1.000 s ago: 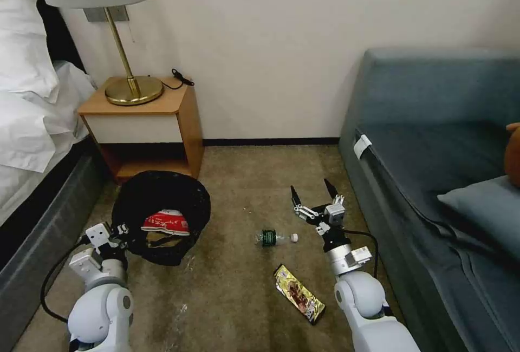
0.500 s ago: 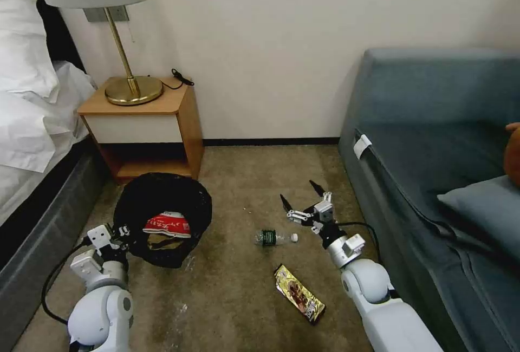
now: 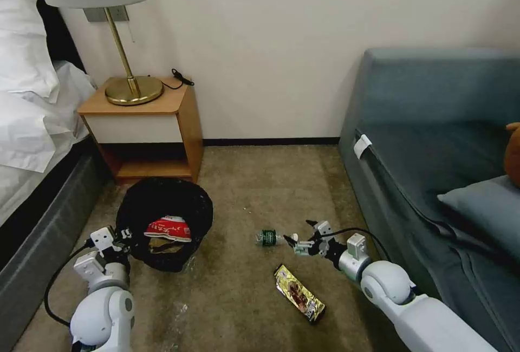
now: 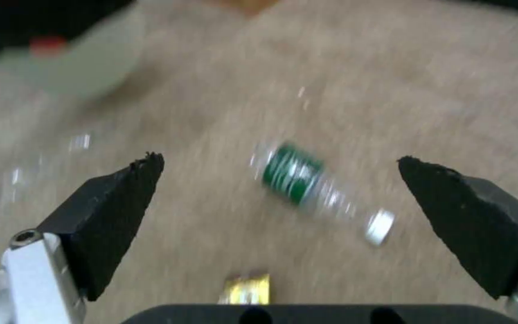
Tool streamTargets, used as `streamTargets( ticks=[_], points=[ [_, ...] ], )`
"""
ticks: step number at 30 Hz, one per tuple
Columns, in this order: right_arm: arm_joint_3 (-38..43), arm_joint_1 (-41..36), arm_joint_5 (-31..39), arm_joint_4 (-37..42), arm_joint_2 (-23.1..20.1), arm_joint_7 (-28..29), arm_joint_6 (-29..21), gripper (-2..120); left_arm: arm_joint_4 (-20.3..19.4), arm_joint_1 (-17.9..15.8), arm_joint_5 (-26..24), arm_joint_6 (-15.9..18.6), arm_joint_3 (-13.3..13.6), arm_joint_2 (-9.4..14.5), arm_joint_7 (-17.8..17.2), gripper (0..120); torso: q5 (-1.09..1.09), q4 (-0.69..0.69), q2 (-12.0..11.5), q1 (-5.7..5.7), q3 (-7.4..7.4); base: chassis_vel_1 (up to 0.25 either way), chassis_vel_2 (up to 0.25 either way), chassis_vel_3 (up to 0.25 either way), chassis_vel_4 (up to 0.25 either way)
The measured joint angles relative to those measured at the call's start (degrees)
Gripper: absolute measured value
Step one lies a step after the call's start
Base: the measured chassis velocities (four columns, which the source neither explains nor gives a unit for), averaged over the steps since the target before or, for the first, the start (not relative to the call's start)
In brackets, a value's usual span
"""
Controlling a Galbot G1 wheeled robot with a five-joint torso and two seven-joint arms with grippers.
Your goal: Pick up the trash bin, then pick up the garbage on the floor and place it into the trash bin.
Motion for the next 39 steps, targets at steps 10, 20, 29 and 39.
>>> streamTargets(
  ticks=[10,20,29,39],
  points=[
    [-5.93,0.52,-7.57,-6.63,-0.39,-4.06,0.58,100,-0.67,2.19,2.69,2.71,-0.35,0.6,2.39,4,-0.01,0.01,0.0,0.0,0.0,0.0,0.0,0.0,0.0],
    [-7.74,0.89,-9.67,-8.49,0.12,-5.52,1.99,100,-0.7,2.3,2.1,4.12,-1.02,1.85,3.27,4,-0.02,0.01,0.0,0.0,0.0,0.0,0.0,0.0,0.0],
    [-11.47,2.19,-11.11,-12.53,-0.66,-6.66,2.4,100,-2.68,3.09,1.78,4.39,-1.01,1.73,2.81,4,-0.01,0.0,0.0,0.0,0.0,0.0,0.0,0.0,0.0],
    [-15.55,4.54,-14.92,-19.24,0.61,-8.38,4.72,100,-3.74,3.23,2.06,4.52,-1.04,1.22,2.65,4,-0.01,0.01,0.0,0.0,0.0,0.0,0.0,0.0,0.0]
  ],
)
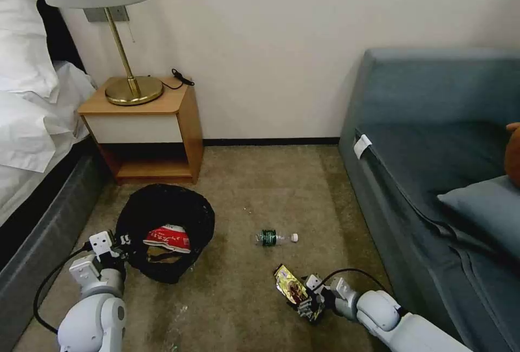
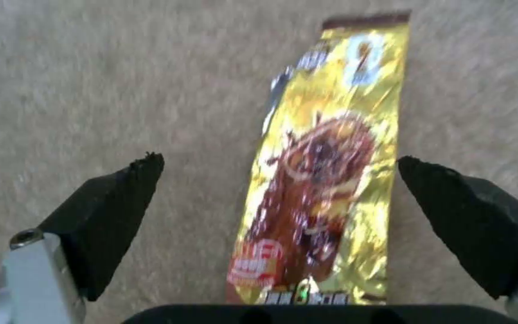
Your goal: Pick up the trash bin, then pick up the garbage on the floor and place it into the trash bin.
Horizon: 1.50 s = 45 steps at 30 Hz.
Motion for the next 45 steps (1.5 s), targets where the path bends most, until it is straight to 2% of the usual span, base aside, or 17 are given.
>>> streamTargets(
  ticks=[9,17,19,20,21,22,24,25,27,28,29,32,35,37,38,43,45],
  points=[
    [-0.15,1.52,-2.95,-6.92,2.57,-2.28,3.7,100,-0.21,0.25,0.22,-0.06,-0.05,-0.13,0.0,4,0.0,0.0,0.0,0.0,0.0,0.0,0.0,0.0,0.0],
    [0.39,1.54,-3.78,-9.32,3.3,-3.03,5.95,100,-0.44,0.38,0.23,-0.17,-0.13,-0.08,0.02,4,0.0,0.0,0.0,0.0,0.0,0.0,0.0,0.0,0.0],
    [0.46,1.51,-3.87,-9.48,3.35,-3.03,6.19,96,-0.47,0.39,0.22,-0.18,-0.12,-0.07,0.01,4,0.0,0.0,0.0,0.0,0.0,0.0,0.0,0.0,0.0],
    [0.53,1.47,-3.96,-9.63,3.41,-3.04,6.45,88,-0.48,0.38,0.23,-0.19,-0.1,-0.07,0.02,4,0.0,0.0,0.0,0.0,0.0,0.0,0.0,0.0,0.0],
    [0.53,1.47,-3.96,-9.63,3.41,-3.04,6.45,88,-0.48,0.38,0.23,-0.19,-0.1,-0.07,0.02,4,0.0,0.0,0.0,0.0,0.0,0.0,0.0,0.0,0.0],
    [0.69,1.4,-4.03,-9.89,3.49,-3.07,6.99,82,-0.5,0.37,0.25,-0.23,-0.04,-0.07,0.01,4,0.0,0.0,0.0,0.0,0.0,0.0,0.0,0.0,0.0],
    [0.72,1.39,-4.03,-9.92,3.5,-3.07,7.11,82,-0.5,0.36,0.25,-0.23,-0.02,-0.07,0.01,4,0.0,0.0,0.0,0.0,0.0,0.0,0.0,0.0,0.0],
    [0.84,1.36,-4.05,-10.03,3.53,-3.11,7.41,71,-0.51,0.33,0.26,-0.25,0.01,-0.07,0.01,4,0.0,0.0,0.0,0.0,0.0,0.0,0.0,0.0,0.0],
    [0.89,1.34,-4.05,-10.07,3.54,-3.11,7.54,71,-0.52,0.32,0.26,-0.26,0.02,-0.07,0.0,4,-0.01,0.0,0.0,0.0,0.0,0.0,0.0,0.0,0.0],
    [1.03,1.28,-4.05,-10.13,3.59,-3.11,7.79,61,-0.55,0.29,0.27,-0.29,0.08,-0.07,0.0,4,-0.01,0.0,0.0,0.0,0.0,0.0,0.0,0.0,0.0],
    [1.03,1.28,-4.05,-10.13,3.59,-3.11,7.79,61,-0.55,0.29,0.27,-0.29,0.08,-0.07,0.0,4,-0.01,0.0,0.0,0.0,0.0,0.0,0.0,0.0,0.0],
    [1.84,0.86,-4.03,-10.39,3.98,-2.65,8.51,41,-0.56,0.23,0.39,-0.35,0.2,-0.1,-0.03,4,-0.01,0.0,0.0,0.0,0.0,0.0,0.0,0.0,0.0],
    [2.24,0.78,-4.07,-10.59,4.22,-2.51,8.69,37,-0.56,0.23,0.4,-0.36,0.2,-0.1,-0.03,4,0.02,0.0,0.0,0.0,0.0,0.0,0.0,0.0,0.0],
    [3.26,0.46,-4.48,-11.06,4.53,-2.28,9.31,23,-0.53,0.0,0.41,-0.42,0.19,0.01,-0.06,4,0.01,0.01,0.0,0.0,0.0,0.0,0.0,0.0,0.0],
    [3.26,0.46,-4.48,-11.06,4.53,-2.28,9.31,23,-0.53,0.0,0.41,-0.42,0.19,0.01,-0.06,4,0.01,0.01,0.0,0.0,0.0,0.0,0.0,0.0,0.0],
    [4.09,0.37,-4.6,-11.52,4.69,-1.96,9.75,2,0.12,-0.64,0.61,-0.41,0.42,0.02,-0.12,4,0.0,0.0,0.0,0.0,0.0,0.0,0.0,0.0,0.0],
    [4.25,0.4,-4.63,-11.71,4.71,-1.85,10.08,0,0.4,-0.81,0.64,-0.41,0.46,0.02,-0.12,4,0.0,0.0,0.0,0.0,0.0,0.0,0.0,0.0,0.0]
  ],
)
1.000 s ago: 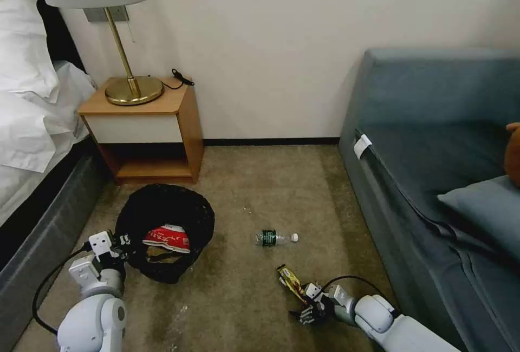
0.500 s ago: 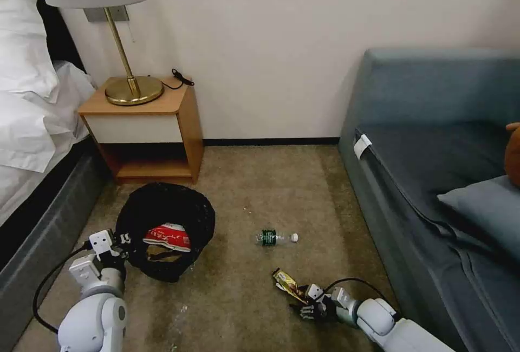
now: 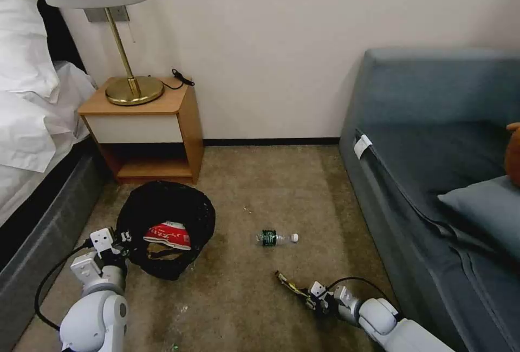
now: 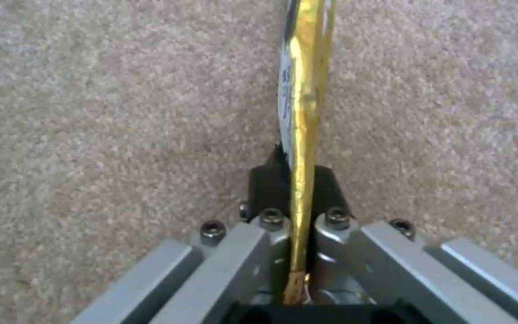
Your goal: Pick up the trash bin, then pick up the garbage on the floor and place it into the trash bin.
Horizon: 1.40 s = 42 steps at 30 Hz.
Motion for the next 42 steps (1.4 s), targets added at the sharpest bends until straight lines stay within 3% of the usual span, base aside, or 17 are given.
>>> streamTargets(
  ticks=[15,25,31,35,42],
  points=[
    [3.65,0.55,2.66,6.71,-0.55,1.61,1.17,0,1.15,-0.8,0.2,0.03,0.28,-0.02,0.01,4,0.0,0.0,0.0,0.0,0.0,0.0,0.0,0.0,0.0],
    [5.55,1.21,5.55,16.03,-0.83,6.58,1.1,0,1.88,-0.81,0.4,-0.28,0.43,-0.46,0.02,4,0.0,0.0,0.0,0.0,0.0,0.0,0.0,0.0,0.0],
    [0.53,4.87,8.91,20.55,-0.11,16.61,4.07,0,1.88,-0.94,0.73,-0.33,1.02,-0.74,0.02,4,0.01,0.0,0.0,0.0,0.01,0.0,0.0,0.0,0.0],
    [-6.13,10.02,13.99,24.85,1.84,26.19,4.7,0,1.78,-1.21,1.23,-0.34,1.62,-1.03,-0.08,4,0.01,0.0,0.0,0.0,0.01,0.0,0.0,0.0,0.0],
    [-15.12,19.44,17.08,27.49,6.67,30.51,4.19,0,1.72,-2.3,2.01,0.2,2.36,-1.09,-0.29,4,-0.01,0.01,0.0,0.0,0.0,0.0,0.0,0.0,0.0]
  ],
)
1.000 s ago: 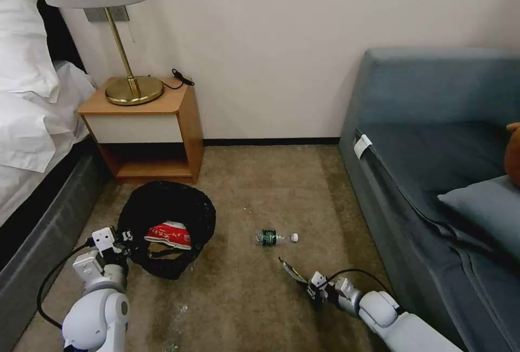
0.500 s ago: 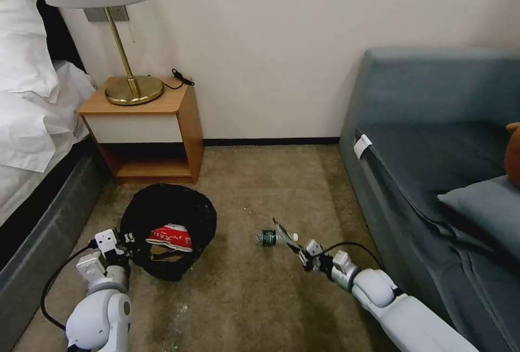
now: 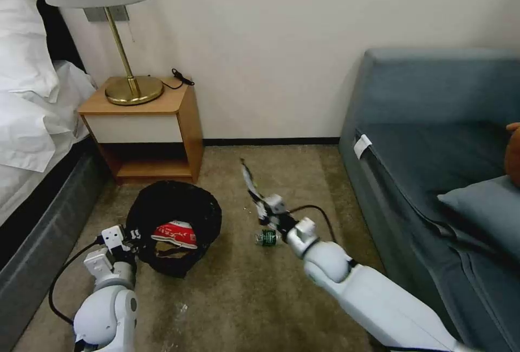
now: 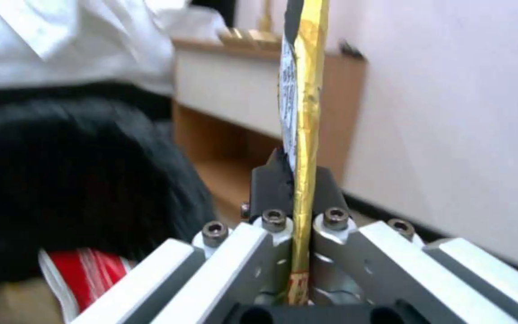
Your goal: Pick up the trash bin, then pick up the garbage on the floor and place it into the trash bin.
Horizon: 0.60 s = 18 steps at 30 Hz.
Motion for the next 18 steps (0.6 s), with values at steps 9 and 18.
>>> streamTargets(
  ticks=[9,18],
  points=[
    [-6.16,6.45,0.9,-4.21,6.86,1.16,-0.85,0,0.6,-0.87,1.01,0.12,0.81,-0.56,-0.23,4,0.0,0.01,0.0,0.0,0.0,0.0,0.0,0.0,0.0],
    [-7.8,7.1,0.1,-9.3,13.41,1.51,-1.22,0,0.71,-1.83,1.78,0.22,1.42,-1.09,-0.72,4,0.0,0.0,0.0,0.0,0.0,0.0,0.0,0.0,0.0]
  ],
)
